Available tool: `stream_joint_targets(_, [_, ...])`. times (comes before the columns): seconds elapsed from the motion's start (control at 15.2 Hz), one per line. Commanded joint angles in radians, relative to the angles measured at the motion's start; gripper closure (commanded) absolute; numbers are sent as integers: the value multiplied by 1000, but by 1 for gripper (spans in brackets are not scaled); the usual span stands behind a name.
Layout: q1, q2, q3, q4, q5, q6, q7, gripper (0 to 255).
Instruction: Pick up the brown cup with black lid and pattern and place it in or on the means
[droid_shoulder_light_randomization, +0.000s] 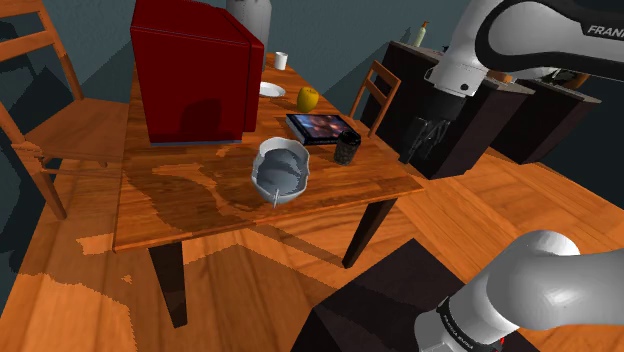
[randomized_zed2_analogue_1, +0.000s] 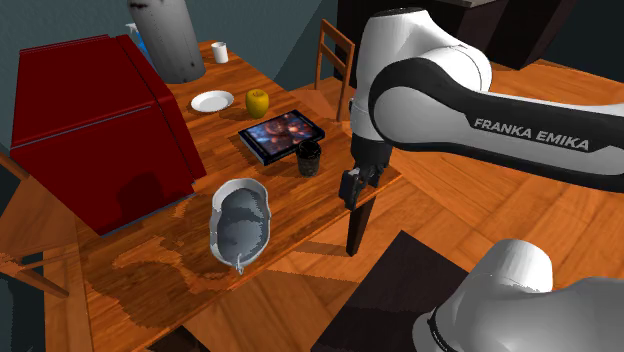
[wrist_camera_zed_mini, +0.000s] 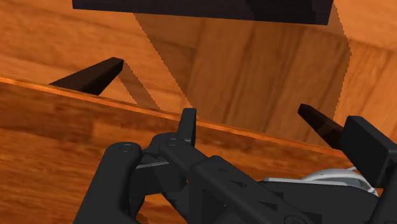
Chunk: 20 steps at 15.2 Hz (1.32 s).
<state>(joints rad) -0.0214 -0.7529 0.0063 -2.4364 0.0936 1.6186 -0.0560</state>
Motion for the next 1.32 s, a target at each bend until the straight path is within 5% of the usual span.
stream_joint_targets(0.0, [0, 0, 0, 0, 0, 0, 0, 0])
stream_joint_targets(0.59, [-31, 303, -50, 101, -51, 234, -77, 0])
stream_joint_targets(1.25, [-57, 658, -96, 331, -67, 399, -150, 0])
